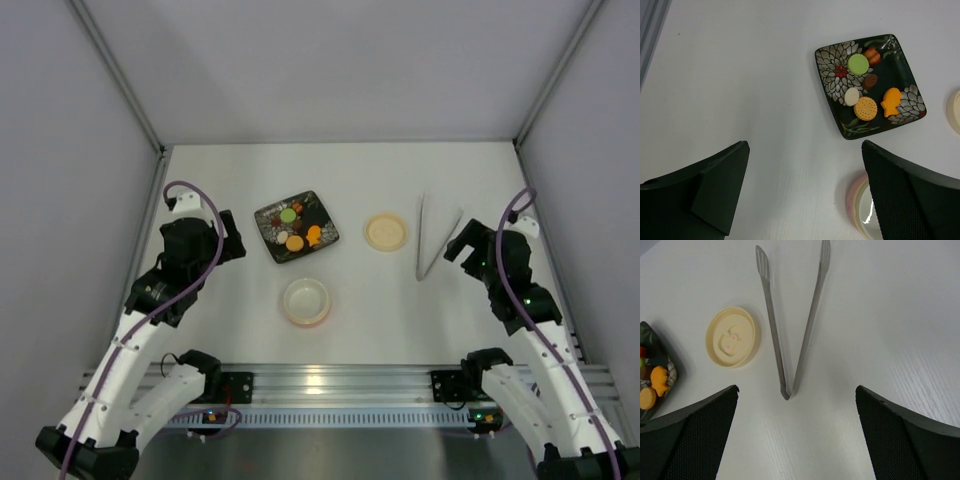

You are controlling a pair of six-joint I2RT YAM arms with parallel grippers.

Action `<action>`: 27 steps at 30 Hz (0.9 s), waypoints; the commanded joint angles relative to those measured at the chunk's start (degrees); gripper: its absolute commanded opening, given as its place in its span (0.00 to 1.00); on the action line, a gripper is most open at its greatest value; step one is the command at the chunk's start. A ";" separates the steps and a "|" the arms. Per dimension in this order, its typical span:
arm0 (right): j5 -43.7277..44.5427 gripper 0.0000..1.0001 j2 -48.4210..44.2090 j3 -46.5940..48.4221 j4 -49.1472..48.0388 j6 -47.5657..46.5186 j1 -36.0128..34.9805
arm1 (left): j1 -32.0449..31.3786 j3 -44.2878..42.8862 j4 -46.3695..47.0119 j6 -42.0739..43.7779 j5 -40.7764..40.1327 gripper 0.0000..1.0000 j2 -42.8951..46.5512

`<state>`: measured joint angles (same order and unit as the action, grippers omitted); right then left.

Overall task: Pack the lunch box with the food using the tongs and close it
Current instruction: Pick up the clamp at the center of the board.

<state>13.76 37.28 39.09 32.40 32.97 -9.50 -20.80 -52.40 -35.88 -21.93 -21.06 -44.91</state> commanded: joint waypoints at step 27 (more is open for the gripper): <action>12.70 1.00 38.38 11.79 -10.25 1.48 -10.45 | -0.12 -1.30 0.90 0.58 0.14 0.99 -0.80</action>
<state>26.04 73.71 47.37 27.57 33.65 -18.87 -20.80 -52.40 -36.05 -21.93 -20.86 -45.65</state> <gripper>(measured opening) 0.993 0.990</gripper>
